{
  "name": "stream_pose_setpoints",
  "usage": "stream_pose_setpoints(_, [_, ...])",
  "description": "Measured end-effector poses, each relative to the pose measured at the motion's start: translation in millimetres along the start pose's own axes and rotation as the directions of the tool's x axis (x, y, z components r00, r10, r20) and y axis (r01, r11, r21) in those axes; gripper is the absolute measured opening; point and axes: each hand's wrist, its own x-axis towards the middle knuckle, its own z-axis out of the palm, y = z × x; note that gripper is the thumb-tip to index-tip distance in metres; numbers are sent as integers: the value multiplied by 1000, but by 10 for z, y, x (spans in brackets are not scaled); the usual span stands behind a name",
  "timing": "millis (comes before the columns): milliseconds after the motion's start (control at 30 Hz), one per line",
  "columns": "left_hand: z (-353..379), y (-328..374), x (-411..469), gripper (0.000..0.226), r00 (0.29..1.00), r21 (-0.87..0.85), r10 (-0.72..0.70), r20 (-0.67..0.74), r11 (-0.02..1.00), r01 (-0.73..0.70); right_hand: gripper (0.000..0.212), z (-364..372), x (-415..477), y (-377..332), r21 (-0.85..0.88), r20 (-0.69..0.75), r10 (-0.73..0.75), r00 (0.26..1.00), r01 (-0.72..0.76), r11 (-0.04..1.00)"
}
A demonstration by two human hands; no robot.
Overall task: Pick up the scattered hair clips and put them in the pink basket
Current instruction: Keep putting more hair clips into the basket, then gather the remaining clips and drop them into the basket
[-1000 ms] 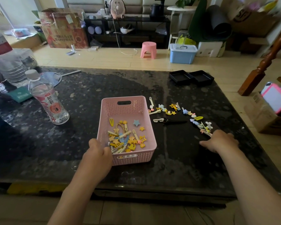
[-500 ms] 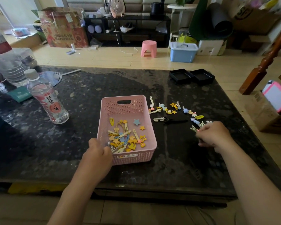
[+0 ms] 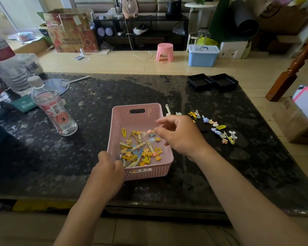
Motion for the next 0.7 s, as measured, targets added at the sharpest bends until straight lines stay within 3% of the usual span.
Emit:
stream_pose_setpoints(133, [-7,-4,-1,12,1000,3,9,-17,1000,-9,17,-188,147,186,40,-138,55,989,-50,998])
stream_pose_setpoints(200, [-9,-7,-2,11,1000,10,14,-22,1000,-14,26,-402,209,393,-101,-240,132,962,-160,982])
stream_pose_setpoints(267, [-2,-7,4,14,1000,13,11,-15,1000,-10,43,-614,221,672,-348,-314,257,914,-363,864])
stream_pose_setpoints(333, [1,-7,10,18,1000,22,11,-15,1000,-11,59,-761,182,951,-511,-400,384,832,-550,661])
stream_pose_setpoints(400, [2,-6,9,20,1000,30,14,-19,999,-14,68,-859,139,1182,-537,-461,463,757,-653,534])
stream_pose_setpoints(467, [-1,-1,6,20,1000,30,14,-15,999,-14,70,-921,114,1339,-567,-456,492,742,-668,482])
stream_pose_setpoints(567, [2,-2,6,21,1000,33,11,-13,999,-11,54,-949,118,1467,-614,-447,465,764,-640,462])
stream_pose_setpoints(700, [1,-8,-4,18,1000,33,6,-8,999,-6,13,-885,136,1465,-613,-436,357,826,-564,554])
